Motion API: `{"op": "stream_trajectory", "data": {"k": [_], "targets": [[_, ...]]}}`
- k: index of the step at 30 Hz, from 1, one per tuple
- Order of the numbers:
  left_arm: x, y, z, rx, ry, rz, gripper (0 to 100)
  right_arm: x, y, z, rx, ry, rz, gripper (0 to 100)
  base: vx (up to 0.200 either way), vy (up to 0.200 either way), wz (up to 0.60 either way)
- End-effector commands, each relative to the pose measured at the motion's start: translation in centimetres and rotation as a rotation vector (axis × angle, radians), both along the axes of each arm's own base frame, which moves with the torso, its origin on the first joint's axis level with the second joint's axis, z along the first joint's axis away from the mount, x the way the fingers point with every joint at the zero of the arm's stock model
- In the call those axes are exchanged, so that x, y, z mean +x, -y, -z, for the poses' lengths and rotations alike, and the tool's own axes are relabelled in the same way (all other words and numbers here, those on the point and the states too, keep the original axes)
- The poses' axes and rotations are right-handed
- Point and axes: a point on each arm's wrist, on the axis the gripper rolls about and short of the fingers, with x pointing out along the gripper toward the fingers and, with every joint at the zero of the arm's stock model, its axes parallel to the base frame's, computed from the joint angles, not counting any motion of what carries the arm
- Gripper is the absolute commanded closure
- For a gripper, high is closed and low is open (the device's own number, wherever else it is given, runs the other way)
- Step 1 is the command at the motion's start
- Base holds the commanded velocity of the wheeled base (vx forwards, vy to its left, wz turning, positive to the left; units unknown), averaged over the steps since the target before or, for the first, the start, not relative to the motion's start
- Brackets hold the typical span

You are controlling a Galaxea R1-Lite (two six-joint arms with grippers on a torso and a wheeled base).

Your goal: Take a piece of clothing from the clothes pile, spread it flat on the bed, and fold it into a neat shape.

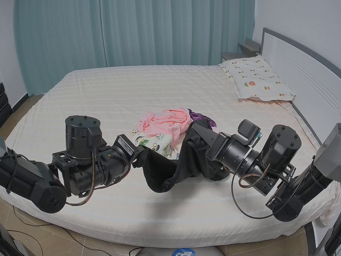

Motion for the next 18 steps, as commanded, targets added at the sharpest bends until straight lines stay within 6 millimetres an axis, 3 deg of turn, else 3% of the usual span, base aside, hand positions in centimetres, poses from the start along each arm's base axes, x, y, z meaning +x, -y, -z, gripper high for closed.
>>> {"op": "stream_trajectory", "data": {"k": [1, 18], "targets": [[0.0, -0.2, -0.3, -0.004, 0.007, -0.004, 100, 0.0, -0.1, -0.2, 0.006, 0.007, -0.001, 100, 0.0, 0.2, 0.0], [-0.3, -0.4, -0.8, -0.012, 0.02, -0.007, 100, -0.8, -1.1, -0.2, 0.004, 0.006, -0.04, 100, 0.0, 0.2, 0.0]]}}
